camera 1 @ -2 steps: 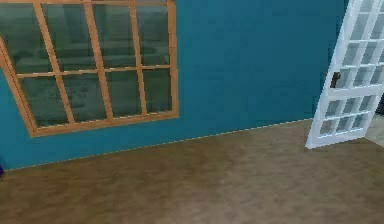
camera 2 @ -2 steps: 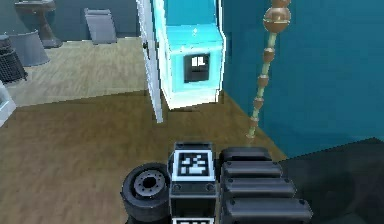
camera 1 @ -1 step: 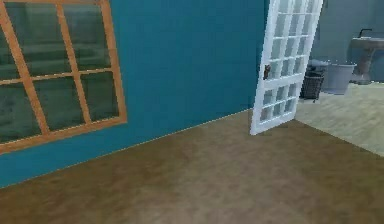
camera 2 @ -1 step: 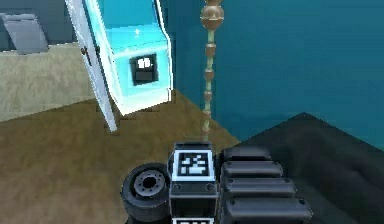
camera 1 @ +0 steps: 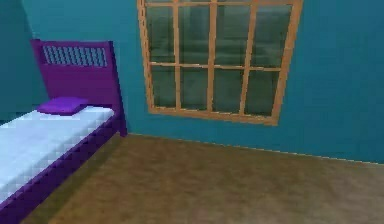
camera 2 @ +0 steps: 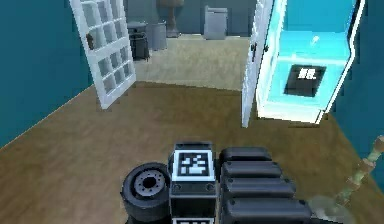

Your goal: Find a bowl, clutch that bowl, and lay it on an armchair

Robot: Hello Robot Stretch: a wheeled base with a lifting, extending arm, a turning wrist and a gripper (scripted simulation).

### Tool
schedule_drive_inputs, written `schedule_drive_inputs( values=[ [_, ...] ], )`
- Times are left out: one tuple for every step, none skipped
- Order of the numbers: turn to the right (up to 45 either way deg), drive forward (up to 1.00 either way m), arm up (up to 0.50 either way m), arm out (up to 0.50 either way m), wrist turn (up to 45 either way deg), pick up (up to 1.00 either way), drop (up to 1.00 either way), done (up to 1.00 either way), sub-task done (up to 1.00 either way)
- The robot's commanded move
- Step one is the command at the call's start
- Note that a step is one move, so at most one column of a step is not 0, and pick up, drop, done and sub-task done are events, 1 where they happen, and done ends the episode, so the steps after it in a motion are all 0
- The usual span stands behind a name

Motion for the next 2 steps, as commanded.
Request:
schedule_drive_inputs(
  values=[
    [-45.0, 0.00, 0.00, 0.00, 0.0, 0.00, 0.00, 0.00, 0.00],
    [-45.0, 0.00, 0.00, 0.00, 0.0, 0.00, 0.00, 0.00, 0.00]
  ],
)
